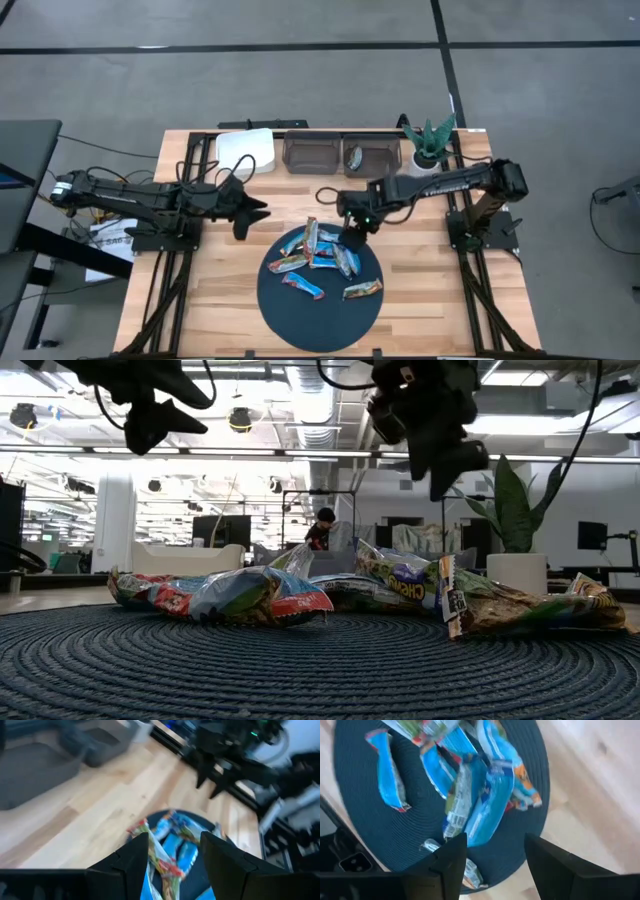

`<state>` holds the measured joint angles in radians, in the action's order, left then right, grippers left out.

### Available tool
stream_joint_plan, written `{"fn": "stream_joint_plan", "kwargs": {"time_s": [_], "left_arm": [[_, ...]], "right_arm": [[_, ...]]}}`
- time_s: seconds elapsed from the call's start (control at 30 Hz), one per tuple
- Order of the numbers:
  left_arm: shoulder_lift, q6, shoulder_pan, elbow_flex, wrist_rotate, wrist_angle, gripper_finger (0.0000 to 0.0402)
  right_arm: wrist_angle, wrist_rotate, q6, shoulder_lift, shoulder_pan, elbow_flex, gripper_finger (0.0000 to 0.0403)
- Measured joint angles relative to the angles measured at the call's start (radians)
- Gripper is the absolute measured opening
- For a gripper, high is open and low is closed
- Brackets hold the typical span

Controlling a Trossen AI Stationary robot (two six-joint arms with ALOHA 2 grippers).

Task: Pick and place Granola Bars by type
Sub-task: Put the blue granola bar into the right black transparent bin

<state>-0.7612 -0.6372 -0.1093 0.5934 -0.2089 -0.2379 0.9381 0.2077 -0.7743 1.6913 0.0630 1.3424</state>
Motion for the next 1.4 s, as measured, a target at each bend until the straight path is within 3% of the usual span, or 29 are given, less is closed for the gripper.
{"fn": "stream_joint_plan", "kwargs": {"time_s": [0.2,0.4,0.9,1.4], "left_arm": [[0.0,0.094,0.0,0.0,0.098,-0.008,0.0173],[0.0,0.115,0.0,0.0,0.109,-0.02,0.0173],[0.0,0.114,0.0,0.0,0.125,-0.042,0.0173],[0.0,0.114,0.0,0.0,0.124,-0.042,0.0173]], "right_arm": [[-0.124,-0.036,-0.154,0.001,0.074,-0.067,0.0187],[-0.194,-0.135,-0.275,0.021,0.125,-0.115,0.018],[-0.262,-0.128,-0.283,0.217,0.12,-0.124,0.0167],[-0.274,-0.131,-0.264,0.173,0.104,-0.125,0.0054]]}}
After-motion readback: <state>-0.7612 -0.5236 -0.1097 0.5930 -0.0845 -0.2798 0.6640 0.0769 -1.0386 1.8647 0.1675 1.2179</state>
